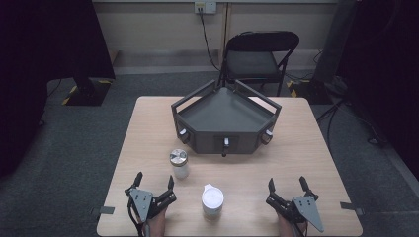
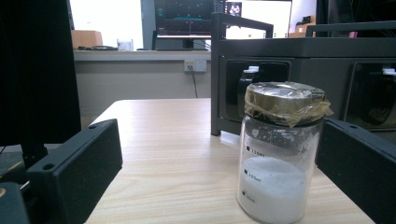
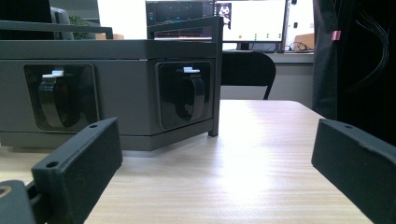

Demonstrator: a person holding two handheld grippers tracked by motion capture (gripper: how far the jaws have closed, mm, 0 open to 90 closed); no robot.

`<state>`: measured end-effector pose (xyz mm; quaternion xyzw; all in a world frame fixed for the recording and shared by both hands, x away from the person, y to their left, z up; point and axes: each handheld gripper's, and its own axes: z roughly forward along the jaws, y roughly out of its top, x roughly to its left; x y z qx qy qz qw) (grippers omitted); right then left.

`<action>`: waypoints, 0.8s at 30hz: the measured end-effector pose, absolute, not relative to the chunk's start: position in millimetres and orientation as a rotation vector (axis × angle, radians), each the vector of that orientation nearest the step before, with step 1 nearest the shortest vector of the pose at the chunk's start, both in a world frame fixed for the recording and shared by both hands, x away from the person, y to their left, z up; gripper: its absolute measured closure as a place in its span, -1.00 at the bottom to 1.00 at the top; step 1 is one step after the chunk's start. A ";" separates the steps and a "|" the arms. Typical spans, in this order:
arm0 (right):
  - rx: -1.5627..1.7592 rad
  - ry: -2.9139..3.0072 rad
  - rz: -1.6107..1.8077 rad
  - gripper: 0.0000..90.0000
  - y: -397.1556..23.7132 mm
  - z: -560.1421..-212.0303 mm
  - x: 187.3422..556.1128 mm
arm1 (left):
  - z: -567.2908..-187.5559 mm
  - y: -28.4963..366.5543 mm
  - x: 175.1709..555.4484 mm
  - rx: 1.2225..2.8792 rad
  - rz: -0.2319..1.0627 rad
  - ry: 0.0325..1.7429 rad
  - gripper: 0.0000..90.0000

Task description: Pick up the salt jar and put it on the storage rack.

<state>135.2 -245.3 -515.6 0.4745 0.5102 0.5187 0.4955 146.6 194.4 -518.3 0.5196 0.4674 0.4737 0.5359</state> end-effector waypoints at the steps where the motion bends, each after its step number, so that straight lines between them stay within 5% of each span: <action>1: 1.150 1.236 1.257 -0.99 -245.3 -515.6 135.2 | -518.3 194.4 146.6 1.237 1.128 1.113 -1.00; 24: 1.153 1.231 1.249 -0.99 -243.8 -515.6 135.1 | -518.3 194.0 146.6 1.236 1.130 1.115 -1.00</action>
